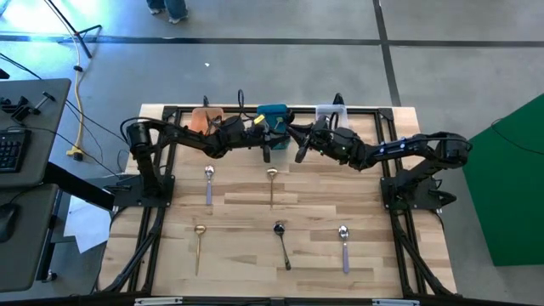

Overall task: Sort silverware by color (type)
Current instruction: Put the top black spoon into the orange bin, then put the top purple spoon into the transparent bin

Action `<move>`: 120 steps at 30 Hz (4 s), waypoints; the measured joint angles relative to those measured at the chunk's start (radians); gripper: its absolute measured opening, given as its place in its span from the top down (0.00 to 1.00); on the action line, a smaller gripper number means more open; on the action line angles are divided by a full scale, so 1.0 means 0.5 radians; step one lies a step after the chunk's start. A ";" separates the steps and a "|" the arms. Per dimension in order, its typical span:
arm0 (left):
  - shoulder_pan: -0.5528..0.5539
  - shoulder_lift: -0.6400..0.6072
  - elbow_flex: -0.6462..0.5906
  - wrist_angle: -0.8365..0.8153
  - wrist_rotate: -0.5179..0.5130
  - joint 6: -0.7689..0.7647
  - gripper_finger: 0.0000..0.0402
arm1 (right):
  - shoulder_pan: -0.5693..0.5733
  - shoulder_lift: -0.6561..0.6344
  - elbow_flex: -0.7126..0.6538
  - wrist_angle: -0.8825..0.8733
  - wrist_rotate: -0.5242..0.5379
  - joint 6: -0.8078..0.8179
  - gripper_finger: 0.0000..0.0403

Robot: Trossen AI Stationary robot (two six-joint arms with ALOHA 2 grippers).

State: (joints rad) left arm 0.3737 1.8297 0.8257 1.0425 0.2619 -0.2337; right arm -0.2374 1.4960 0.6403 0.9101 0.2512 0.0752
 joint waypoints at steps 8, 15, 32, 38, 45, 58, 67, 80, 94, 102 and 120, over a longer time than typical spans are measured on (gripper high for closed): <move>-0.002 -0.178 0.002 -0.315 -0.033 0.097 1.00 | -0.001 -0.021 0.000 -0.104 0.014 -0.041 0.58; -0.002 -0.385 0.002 -0.793 -0.259 0.236 1.00 | -0.001 -0.134 0.000 -0.344 0.169 -0.112 0.49; 0.335 -1.299 0.002 -3.132 -1.015 -0.117 1.00 | -0.089 -0.224 0.000 -0.719 0.280 -0.145 0.74; 0.664 -1.243 0.002 -3.445 -0.953 -0.118 1.00 | -0.107 -0.224 0.000 -0.712 0.259 -0.146 0.83; 0.897 -1.010 0.002 -3.447 -0.858 -0.035 1.00 | -0.119 -0.224 0.000 -0.706 0.249 -0.150 0.87; 0.982 -0.697 0.000 -3.429 -0.857 0.047 1.00 | -0.119 -0.224 0.000 -0.706 0.247 -0.159 0.88; 0.978 -0.693 0.000 -3.397 -0.863 0.074 0.88 | -0.119 -0.224 0.000 -0.705 0.247 -0.160 0.88; 0.855 -1.036 0.000 -3.399 -1.174 0.054 0.73 | -0.119 -0.224 0.000 -0.706 0.248 -0.167 0.88; 0.122 -1.451 0.000 -3.406 -1.170 -0.024 0.84 | -0.190 -0.223 0.000 -0.696 0.229 -0.168 0.88; -0.422 -1.434 0.000 -3.600 -1.357 -0.684 0.89 | -0.254 -0.223 0.000 -0.653 0.168 -0.168 0.88; -1.112 -1.416 -0.469 -3.908 -1.119 -2.484 0.74 | -0.311 -0.223 0.000 -0.659 0.109 -0.238 0.88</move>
State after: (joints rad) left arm -0.1824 1.1217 0.5914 -0.9113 -0.2979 -1.4757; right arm -0.3927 1.3846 0.6403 0.5808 0.3058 -0.0436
